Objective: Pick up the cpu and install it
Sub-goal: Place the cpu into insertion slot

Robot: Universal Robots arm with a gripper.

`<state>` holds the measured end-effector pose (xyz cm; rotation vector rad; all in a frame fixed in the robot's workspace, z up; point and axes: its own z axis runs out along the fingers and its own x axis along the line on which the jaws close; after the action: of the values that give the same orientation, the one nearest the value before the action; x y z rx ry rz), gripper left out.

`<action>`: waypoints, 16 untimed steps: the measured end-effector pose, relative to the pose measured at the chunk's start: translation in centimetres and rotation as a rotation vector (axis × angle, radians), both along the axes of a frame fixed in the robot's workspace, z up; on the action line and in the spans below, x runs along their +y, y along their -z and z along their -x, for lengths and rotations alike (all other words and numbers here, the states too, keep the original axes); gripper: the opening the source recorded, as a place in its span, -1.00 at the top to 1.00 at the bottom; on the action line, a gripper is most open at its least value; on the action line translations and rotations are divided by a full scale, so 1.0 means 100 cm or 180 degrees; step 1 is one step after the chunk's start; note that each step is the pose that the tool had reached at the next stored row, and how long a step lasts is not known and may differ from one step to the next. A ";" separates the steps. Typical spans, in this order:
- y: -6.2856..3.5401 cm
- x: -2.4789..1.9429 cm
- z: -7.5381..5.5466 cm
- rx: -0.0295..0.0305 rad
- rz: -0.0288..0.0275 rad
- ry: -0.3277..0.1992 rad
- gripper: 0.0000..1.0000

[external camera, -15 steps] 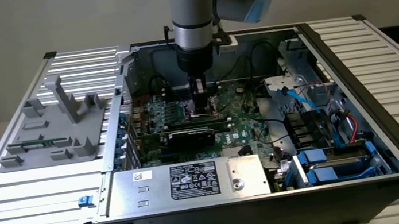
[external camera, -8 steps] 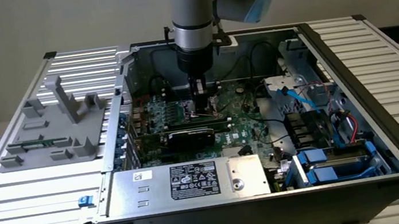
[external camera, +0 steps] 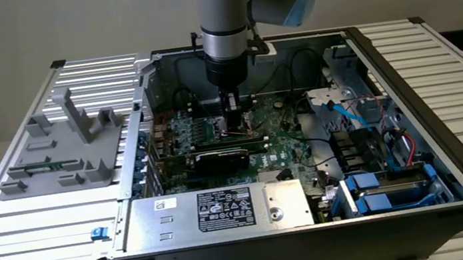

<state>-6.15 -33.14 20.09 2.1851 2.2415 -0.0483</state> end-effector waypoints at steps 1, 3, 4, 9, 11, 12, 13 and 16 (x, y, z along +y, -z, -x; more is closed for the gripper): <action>0.0002 0.0006 0.000 0.0000 0.0007 0.0003 -0.11; 0.0005 0.0013 0.000 0.0000 0.0017 0.0007 -0.11; 0.0005 0.0016 0.000 0.0000 0.0021 0.0007 -0.11; 0.0005 0.0022 0.000 0.0000 0.0028 0.0009 -0.11; 0.0006 0.0018 0.000 -0.0002 0.0027 0.0016 -0.11; 0.0006 0.0015 0.000 -0.0003 0.0028 0.0021 -0.11; 0.0007 0.0013 0.000 -0.0005 0.0028 0.0026 -0.11; 0.0008 0.0010 0.000 -0.0009 0.0028 0.0054 -0.11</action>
<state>-6.11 -33.04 20.02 2.1985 2.2172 -0.0550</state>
